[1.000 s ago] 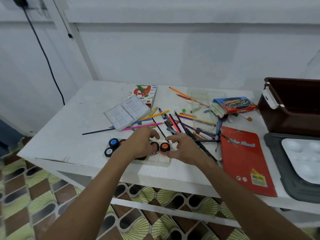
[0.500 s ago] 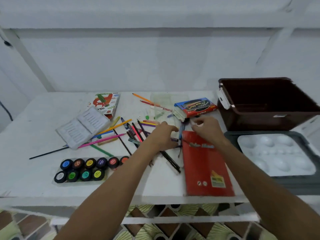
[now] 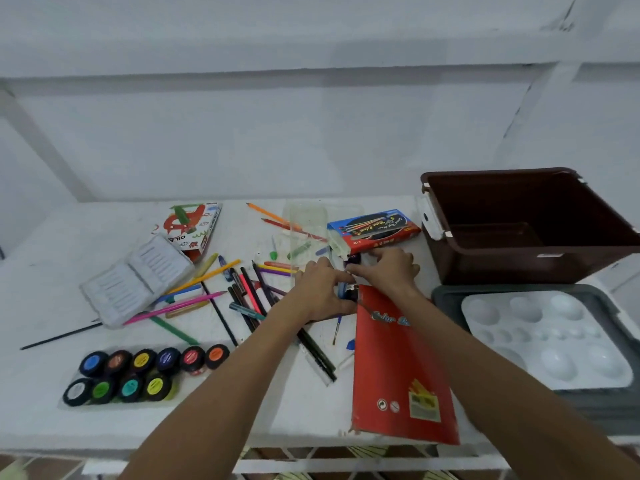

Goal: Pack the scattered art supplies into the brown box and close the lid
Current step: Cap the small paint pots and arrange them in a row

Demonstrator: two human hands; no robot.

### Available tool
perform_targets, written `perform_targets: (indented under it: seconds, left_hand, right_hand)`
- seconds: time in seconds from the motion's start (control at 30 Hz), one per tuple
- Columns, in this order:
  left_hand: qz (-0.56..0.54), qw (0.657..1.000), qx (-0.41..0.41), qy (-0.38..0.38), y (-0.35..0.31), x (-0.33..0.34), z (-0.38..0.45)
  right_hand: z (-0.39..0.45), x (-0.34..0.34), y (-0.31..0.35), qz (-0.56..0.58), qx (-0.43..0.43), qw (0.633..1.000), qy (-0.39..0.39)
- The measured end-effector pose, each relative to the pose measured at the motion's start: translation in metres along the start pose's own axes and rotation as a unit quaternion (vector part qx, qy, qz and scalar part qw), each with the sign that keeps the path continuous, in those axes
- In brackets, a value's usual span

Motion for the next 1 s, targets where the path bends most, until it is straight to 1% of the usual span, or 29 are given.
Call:
perform_targets:
  seconds: [0.13, 0.2, 0.33, 0.43, 0.57, 0.63, 0.73, 0.77, 0.8, 0.83, 0.87, 1.0]
  left_hand:
    - [-0.035, 0.999, -0.005, -0.015, 0.001, -0.004, 0.002]
    - [-0.066, 0.997, -0.019, -0.027, 0.003, -0.011, -0.001]
    - [-0.106, 0.993, -0.047, -0.038, 0.015, -0.029, -0.009]
    - [-0.147, 0.985, -0.079, -0.048, 0.031, -0.037, -0.019]
    - [-0.206, 0.971, -0.098, -0.068, 0.047, -0.052, -0.036]
    - [-0.281, 0.950, -0.113, -0.069, 0.053, -0.061, -0.051]
    - [-0.427, 0.881, -0.186, -0.083, 0.071, -0.079, -0.082]
    - [-0.457, 0.860, -0.211, -0.086, 0.079, -0.085, -0.094]
    - [-0.474, 0.846, -0.229, -0.085, 0.086, -0.092, -0.106]
    - [-0.473, 0.845, -0.236, -0.083, 0.094, -0.098, -0.119]
    - [-0.456, 0.854, -0.238, -0.084, 0.102, -0.105, -0.131]
    - [-0.306, 0.914, -0.246, -0.106, 0.131, -0.121, -0.175]
  right_hand:
    - [0.000, 0.000, 0.010, 0.040, -0.025, 0.999, -0.015]
    - [0.000, 0.005, 0.012, 0.060, -0.033, 0.998, -0.010]
    - [0.001, 0.015, 0.007, 0.085, -0.018, 0.996, 0.021]
    - [-0.007, 0.013, 0.006, 0.094, -0.036, 0.994, 0.049]
    - [-0.035, 0.001, 0.022, 0.160, -0.072, 0.981, 0.083]
    - [-0.056, -0.006, 0.042, 0.189, -0.092, 0.973, 0.100]
    - [-0.092, -0.001, 0.075, 0.207, -0.126, 0.959, 0.143]
    - [-0.105, 0.004, 0.086, 0.220, -0.132, 0.953, 0.163]
    - [-0.117, 0.011, 0.096, 0.235, -0.140, 0.944, 0.184]
    - [-0.129, 0.018, 0.106, 0.241, -0.152, 0.936, 0.204]
    - [-0.140, 0.025, 0.115, 0.238, -0.167, 0.931, 0.220]
    - [-0.178, 0.052, 0.137, 0.222, -0.188, 0.925, 0.243]
Point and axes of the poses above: each hand's wrist, its own z-axis towards the middle knuckle, its own x-axis out of the palm, y = z × x, the point moved 8 cm from there along z, towards the middle knuckle, and after that the axes turned 10 degrees about -y, right-handed, at the moved point
